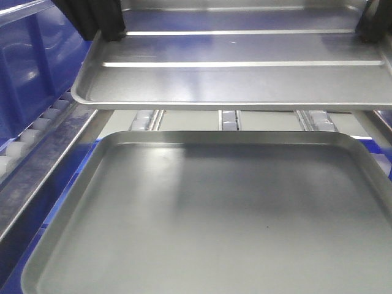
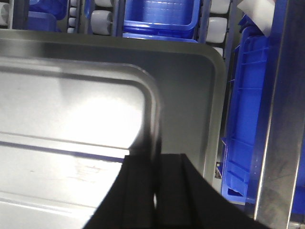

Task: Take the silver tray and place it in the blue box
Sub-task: 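Lift the silver tray with both grippers off the shelf, then hold the tray level with both grippers while turning away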

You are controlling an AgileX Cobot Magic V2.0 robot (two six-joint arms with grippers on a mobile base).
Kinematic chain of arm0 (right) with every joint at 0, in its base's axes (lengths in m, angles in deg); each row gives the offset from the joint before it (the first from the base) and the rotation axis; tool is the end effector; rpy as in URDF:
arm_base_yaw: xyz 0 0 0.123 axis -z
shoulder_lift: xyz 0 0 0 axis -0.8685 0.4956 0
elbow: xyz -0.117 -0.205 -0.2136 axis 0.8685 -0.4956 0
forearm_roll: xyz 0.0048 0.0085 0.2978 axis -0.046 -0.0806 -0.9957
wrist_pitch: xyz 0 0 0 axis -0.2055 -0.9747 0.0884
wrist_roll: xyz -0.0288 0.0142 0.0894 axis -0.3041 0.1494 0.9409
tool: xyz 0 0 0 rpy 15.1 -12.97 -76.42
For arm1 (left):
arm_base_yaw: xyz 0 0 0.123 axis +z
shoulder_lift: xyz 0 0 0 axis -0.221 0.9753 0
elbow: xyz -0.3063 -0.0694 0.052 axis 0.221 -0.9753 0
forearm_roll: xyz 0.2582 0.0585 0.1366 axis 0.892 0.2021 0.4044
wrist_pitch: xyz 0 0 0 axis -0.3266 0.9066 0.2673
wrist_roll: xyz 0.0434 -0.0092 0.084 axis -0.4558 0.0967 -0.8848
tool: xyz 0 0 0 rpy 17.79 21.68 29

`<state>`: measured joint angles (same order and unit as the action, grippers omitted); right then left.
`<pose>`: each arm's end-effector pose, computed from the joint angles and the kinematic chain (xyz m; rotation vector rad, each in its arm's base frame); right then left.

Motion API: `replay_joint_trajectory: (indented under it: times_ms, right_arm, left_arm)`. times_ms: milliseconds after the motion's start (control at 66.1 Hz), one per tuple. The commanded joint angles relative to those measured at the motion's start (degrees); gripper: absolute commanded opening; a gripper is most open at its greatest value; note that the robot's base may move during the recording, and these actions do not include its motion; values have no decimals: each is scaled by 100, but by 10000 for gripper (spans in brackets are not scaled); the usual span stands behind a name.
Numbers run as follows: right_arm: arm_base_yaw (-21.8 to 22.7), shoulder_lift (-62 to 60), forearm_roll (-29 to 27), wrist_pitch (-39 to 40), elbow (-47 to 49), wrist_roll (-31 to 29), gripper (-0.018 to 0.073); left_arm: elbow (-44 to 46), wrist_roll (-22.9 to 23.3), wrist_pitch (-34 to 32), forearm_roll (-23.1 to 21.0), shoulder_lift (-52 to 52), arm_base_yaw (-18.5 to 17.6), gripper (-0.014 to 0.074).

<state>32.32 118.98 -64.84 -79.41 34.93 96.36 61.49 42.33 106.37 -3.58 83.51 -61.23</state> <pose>0.2477 0.1198 0.3742 0.0608 2.5859 0.2294 0.2511 -0.2535 0.3862 0.2639 2.6179 -0.2215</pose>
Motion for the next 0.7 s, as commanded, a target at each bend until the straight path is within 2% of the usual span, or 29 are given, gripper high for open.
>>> replay_joint_trajectory:
  times_ms: [0, 681]
  right_arm:
    - [42, -129, 518, 71, 206, -40, 58]
    - [42, -129, 518, 71, 206, -40, 58]
  left_arm:
    - [156, -60, 240, 425, -261, 4, -98]
    - [156, -60, 240, 401, -261, 4, -98]
